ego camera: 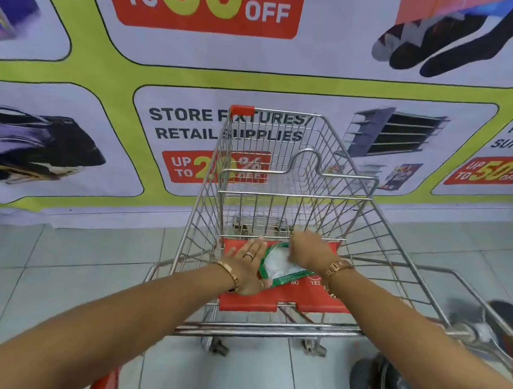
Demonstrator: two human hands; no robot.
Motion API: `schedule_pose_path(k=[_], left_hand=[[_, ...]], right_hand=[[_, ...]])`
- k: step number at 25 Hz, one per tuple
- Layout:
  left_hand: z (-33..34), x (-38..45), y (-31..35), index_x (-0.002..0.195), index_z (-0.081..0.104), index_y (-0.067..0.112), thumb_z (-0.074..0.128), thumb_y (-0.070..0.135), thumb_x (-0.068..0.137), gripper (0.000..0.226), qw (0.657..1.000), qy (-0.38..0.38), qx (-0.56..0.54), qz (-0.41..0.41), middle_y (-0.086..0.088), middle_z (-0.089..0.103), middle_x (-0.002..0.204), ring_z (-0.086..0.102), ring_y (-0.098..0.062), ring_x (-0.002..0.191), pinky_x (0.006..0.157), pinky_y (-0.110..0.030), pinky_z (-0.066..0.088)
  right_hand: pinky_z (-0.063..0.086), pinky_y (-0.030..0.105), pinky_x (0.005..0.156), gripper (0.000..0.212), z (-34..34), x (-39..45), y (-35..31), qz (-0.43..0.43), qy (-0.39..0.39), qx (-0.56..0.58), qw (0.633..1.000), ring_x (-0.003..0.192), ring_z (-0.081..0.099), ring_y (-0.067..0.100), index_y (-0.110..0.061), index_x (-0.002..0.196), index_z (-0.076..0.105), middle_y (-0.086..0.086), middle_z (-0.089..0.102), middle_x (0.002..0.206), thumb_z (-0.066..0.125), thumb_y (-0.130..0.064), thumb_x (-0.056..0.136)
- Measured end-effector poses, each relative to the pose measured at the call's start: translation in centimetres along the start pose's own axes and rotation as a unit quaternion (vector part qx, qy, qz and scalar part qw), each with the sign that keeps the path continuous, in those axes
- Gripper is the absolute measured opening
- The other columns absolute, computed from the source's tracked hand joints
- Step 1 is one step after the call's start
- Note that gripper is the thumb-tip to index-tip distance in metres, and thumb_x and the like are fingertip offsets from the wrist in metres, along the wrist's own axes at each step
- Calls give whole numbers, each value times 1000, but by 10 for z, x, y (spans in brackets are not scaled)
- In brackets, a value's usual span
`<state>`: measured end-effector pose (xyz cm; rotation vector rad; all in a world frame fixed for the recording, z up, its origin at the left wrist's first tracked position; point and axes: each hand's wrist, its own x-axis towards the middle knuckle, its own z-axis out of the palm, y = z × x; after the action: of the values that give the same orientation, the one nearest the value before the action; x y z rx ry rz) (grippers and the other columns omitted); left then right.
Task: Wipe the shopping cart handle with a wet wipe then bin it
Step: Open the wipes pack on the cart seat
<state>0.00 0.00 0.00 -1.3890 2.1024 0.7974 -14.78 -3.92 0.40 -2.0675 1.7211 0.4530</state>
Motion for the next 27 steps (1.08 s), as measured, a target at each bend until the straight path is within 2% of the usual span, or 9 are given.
schedule_pose_path(k=[2, 5, 8, 9, 11, 13, 15, 19, 27], left_hand=[[2, 6, 0, 144, -25, 14, 24, 57, 92, 83, 999, -37, 29, 15, 0, -30, 154, -20, -17, 145, 120, -43, -2], [3, 6, -1, 143, -25, 14, 21, 58, 92, 82, 994, -92, 52, 16, 1, -32, 153, -20, -16, 144, 120, -42, -3], [0, 4, -1, 144, -23, 12, 21, 58, 92, 81, 992, -109, 59, 4, 0, -31, 154, -20, -16, 145, 119, -42, -3], [0, 4, -1, 144, -23, 12, 21, 58, 92, 81, 992, -110, 59, 2, -1, -31, 154, -20, -16, 145, 119, -42, -3], [-1, 3, -1, 144, -23, 12, 21, 58, 92, 82, 992, -111, 59, 0, -1, -30, 154, -19, -16, 145, 119, -42, -3], [-1, 4, -2, 145, -22, 12, 21, 59, 92, 82, 992, -107, 61, -3, -1, -29, 155, -18, -16, 145, 119, -42, -2], [0, 5, -4, 145, -21, 12, 21, 59, 92, 83, 993, -102, 55, -5, -1, -28, 155, -17, -16, 145, 120, -43, -2], [-1, 5, -3, 145, -21, 11, 21, 58, 92, 82, 994, -94, 49, -4, -1, -27, 155, -17, -15, 146, 120, -43, -2], [-7, 2, -1, 145, -21, 11, 19, 58, 92, 81, 995, -88, 47, 1, -1, -27, 155, -16, -16, 146, 121, -43, -2]], right_hand=[[51, 37, 82, 30, 1, 4, -1, 10, -27, -11, 1000, 92, 60, 29, 3, 98, 62, 17, 64, 96, 68, -20, 80], [52, 34, 80, 36, 3, 6, -4, 3, -62, -43, 997, 78, 52, 26, 1, 84, 60, 11, 62, 80, 71, -33, 78], [50, 33, 76, 25, 4, 9, -7, -7, -67, -61, 996, 83, 58, 28, 3, 88, 63, 17, 65, 92, 68, -21, 82], [48, 32, 73, 17, 5, 11, -7, -15, -56, -66, 996, 83, 59, 28, 1, 76, 59, 17, 64, 89, 62, -14, 85], [45, 31, 69, 29, 7, 11, -7, -15, -52, -73, 996, 78, 54, 27, -5, 59, 46, 14, 57, 77, 49, -2, 88], [49, 34, 74, 19, 8, 14, -4, -25, -49, -60, 997, 87, 61, 32, 1, 75, 61, 16, 64, 85, 46, 4, 86], [51, 36, 81, 22, 6, 16, 0, -38, -44, -45, 997, 96, 62, 33, 2, 95, 66, 21, 67, 102, 47, 5, 84], [51, 35, 80, 17, 3, 15, 4, -46, -35, -37, 998, 92, 62, 30, 3, 94, 67, 20, 69, 102, 59, -6, 82], [51, 36, 77, 21, -28, -8, 5, -55, 20, -113, 992, 96, 64, 31, -9, 97, 69, 11, 69, 102, 51, -8, 85]])
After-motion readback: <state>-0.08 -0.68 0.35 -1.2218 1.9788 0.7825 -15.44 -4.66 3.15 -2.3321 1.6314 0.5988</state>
